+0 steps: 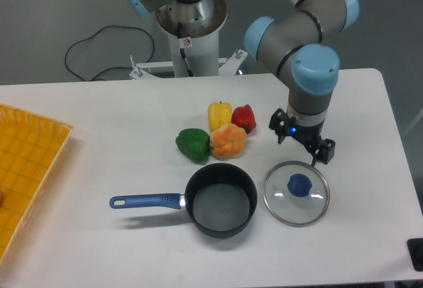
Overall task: Place the lid on the table
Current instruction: 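Open the gripper, release the lid knob and lift the gripper up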
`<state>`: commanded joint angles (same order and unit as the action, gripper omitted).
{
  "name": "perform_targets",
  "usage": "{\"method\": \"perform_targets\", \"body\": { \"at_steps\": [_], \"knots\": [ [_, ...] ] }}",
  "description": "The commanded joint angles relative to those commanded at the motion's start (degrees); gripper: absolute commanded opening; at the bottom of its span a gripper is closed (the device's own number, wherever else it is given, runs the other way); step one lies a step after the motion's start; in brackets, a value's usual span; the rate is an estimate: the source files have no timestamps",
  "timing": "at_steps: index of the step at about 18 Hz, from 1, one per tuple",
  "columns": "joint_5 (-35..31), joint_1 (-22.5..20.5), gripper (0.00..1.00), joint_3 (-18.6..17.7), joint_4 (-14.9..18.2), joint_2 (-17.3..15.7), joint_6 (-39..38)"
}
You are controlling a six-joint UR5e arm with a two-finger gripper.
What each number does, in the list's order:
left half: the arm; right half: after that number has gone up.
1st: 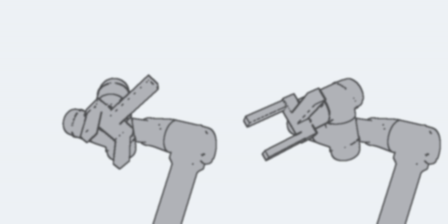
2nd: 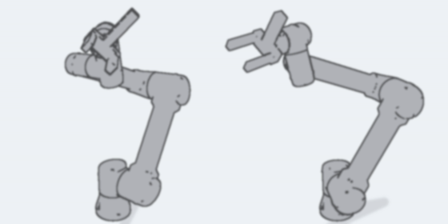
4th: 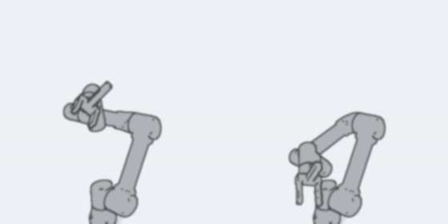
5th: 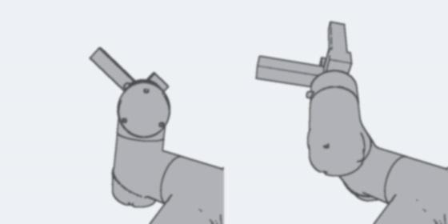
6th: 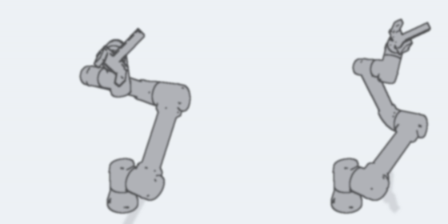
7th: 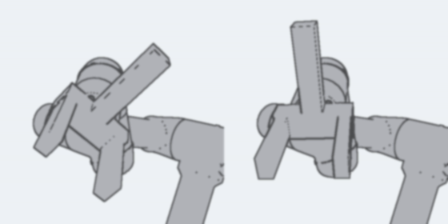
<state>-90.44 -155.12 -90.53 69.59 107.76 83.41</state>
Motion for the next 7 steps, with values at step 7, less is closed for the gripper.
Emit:
{"method": "perform_targets", "body": {
  "at_steps": [7],
  "knots": [
    [0.09, -0.44, 1.0, -0.17, 1.51, -1.32, 0.09]
  ]
}}
